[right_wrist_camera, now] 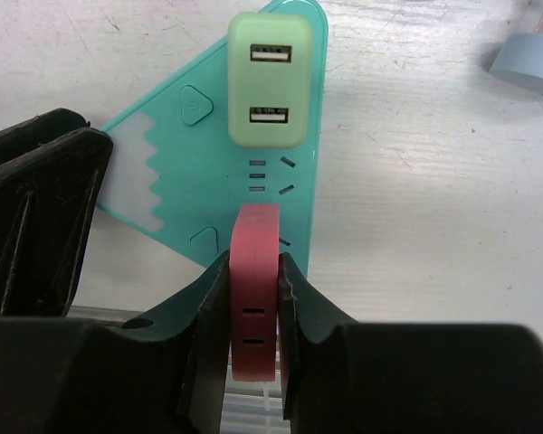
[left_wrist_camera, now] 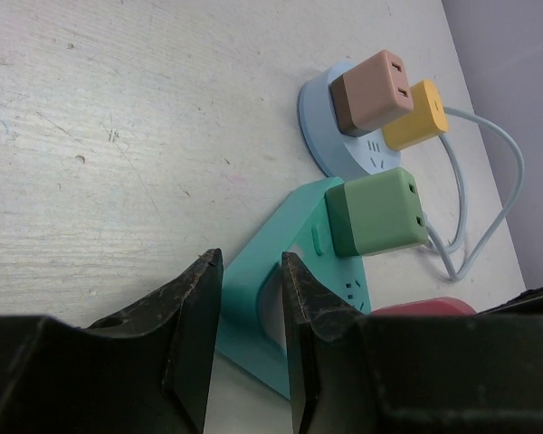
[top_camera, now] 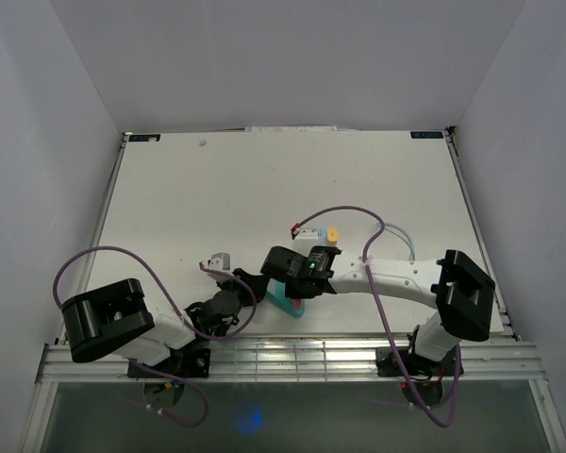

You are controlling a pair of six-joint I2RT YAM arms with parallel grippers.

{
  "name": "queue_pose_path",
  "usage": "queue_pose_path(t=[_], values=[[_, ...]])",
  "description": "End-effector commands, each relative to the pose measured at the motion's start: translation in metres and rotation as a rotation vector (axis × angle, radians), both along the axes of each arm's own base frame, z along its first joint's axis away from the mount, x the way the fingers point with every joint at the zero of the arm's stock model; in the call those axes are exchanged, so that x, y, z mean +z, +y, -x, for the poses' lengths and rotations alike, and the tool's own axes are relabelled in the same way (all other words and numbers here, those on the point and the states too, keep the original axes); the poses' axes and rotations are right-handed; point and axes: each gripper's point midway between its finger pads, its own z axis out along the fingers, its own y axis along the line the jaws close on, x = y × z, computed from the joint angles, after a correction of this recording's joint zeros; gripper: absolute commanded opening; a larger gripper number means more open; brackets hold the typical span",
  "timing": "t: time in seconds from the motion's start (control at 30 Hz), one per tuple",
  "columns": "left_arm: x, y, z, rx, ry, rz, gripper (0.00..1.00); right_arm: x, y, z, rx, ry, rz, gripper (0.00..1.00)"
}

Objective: Insert the plug

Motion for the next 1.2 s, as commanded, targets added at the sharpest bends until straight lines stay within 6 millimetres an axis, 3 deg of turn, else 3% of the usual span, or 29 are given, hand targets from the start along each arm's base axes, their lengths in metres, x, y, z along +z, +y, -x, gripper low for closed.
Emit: queue_pose_path(t=[0.0, 0.3, 0.47, 0.53, 0.57, 0.7, 1.0, 1.1, 1.17], values=[[-0.049, 0.018, 0.044, -0.147, 0.124, -0.092, 0.41, -0.002, 0.035, -0.002, -0.07, -0.058, -0.065, 0.08], [-0.051, 0.018, 0.044, -0.146, 0.129, -0.096, 0.41, -0.015, 0.032, 0.014, -0.12, -0.115, -0.083, 0.08], [-0.05, 0.02, 0.046, -0.146, 0.128, -0.09, 0.41, -0.018, 0.016, 0.014, -0.148, -0.141, -0.091, 0.08], [-0.051, 0.022, 0.046, -0.142, 0.129, -0.092, 0.41, -0.009, 0.013, 0.014, -0.161, -0.152, -0.148, 0.08], [-0.05, 0.022, 0.045, -0.141, 0.128, -0.093, 0.41, -0.017, 0.003, 0.016, -0.161, -0.149, -0.138, 0.08], [-0.049, 0.021, 0.045, -0.142, 0.125, -0.092, 0.41, -0.018, -0.011, 0.02, -0.17, -0.145, -0.155, 0.08], [-0.049, 0.013, 0.044, -0.159, 0.131, -0.1, 0.42, -0.034, -0.017, 0.023, -0.155, -0.108, -0.121, 0.08], [-0.048, 0.012, 0.045, -0.171, 0.125, -0.106, 0.48, -0.031, -0.018, 0.021, -0.147, -0.111, -0.125, 0.11], [-0.044, 0.011, 0.044, -0.171, 0.117, -0.106, 0.61, -0.026, -0.017, 0.019, -0.132, -0.119, -0.129, 0.18]])
